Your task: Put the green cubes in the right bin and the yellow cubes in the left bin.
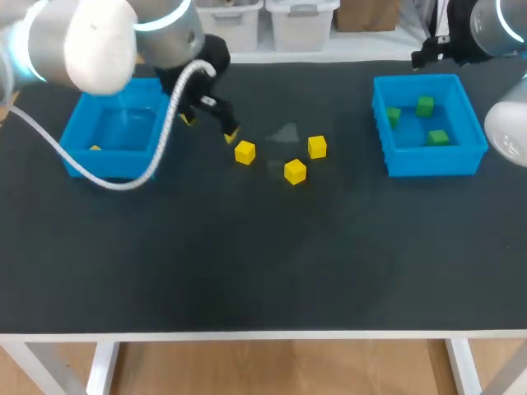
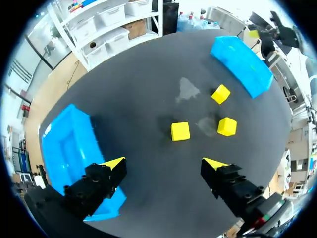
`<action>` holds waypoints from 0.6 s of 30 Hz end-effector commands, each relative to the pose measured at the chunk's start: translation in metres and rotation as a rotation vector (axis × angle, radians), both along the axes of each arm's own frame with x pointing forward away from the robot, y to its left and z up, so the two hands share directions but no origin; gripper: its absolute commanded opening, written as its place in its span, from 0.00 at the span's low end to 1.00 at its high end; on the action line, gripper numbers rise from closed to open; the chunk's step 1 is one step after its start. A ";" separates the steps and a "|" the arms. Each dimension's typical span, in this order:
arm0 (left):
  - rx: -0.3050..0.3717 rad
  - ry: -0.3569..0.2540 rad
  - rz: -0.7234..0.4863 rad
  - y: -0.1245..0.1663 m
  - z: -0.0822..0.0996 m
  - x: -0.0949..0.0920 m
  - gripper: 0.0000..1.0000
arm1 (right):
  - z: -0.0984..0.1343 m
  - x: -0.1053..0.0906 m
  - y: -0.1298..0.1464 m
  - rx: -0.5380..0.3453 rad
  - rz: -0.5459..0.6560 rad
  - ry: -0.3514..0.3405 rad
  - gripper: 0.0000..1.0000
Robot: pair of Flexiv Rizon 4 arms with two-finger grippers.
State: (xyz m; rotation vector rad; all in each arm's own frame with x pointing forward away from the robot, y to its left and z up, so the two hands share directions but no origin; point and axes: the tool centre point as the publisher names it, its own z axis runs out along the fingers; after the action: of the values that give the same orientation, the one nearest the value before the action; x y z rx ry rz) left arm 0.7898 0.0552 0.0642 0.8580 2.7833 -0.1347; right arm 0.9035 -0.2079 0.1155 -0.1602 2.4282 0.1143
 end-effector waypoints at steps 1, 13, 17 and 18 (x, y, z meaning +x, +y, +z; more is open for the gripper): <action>0.051 0.055 0.004 -0.021 -0.027 0.023 1.00 | 0.000 -0.002 0.000 -0.001 -0.002 -0.004 1.00; 0.121 0.079 0.043 -0.046 -0.048 0.050 1.00 | 0.000 -0.002 0.000 -0.001 -0.002 -0.004 1.00; 0.159 0.079 0.031 -0.048 -0.054 0.051 1.00 | 0.000 -0.002 0.000 -0.001 -0.002 -0.004 1.00; 0.163 0.079 0.030 -0.049 -0.056 0.051 1.00 | 0.000 -0.002 0.000 -0.001 -0.002 -0.004 1.00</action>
State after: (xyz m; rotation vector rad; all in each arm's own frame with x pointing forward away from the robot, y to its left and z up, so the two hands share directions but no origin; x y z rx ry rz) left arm 0.8320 0.0139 0.0115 0.8406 2.8237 0.0156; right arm 0.9035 -0.2080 0.1155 -0.1601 2.4281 0.1143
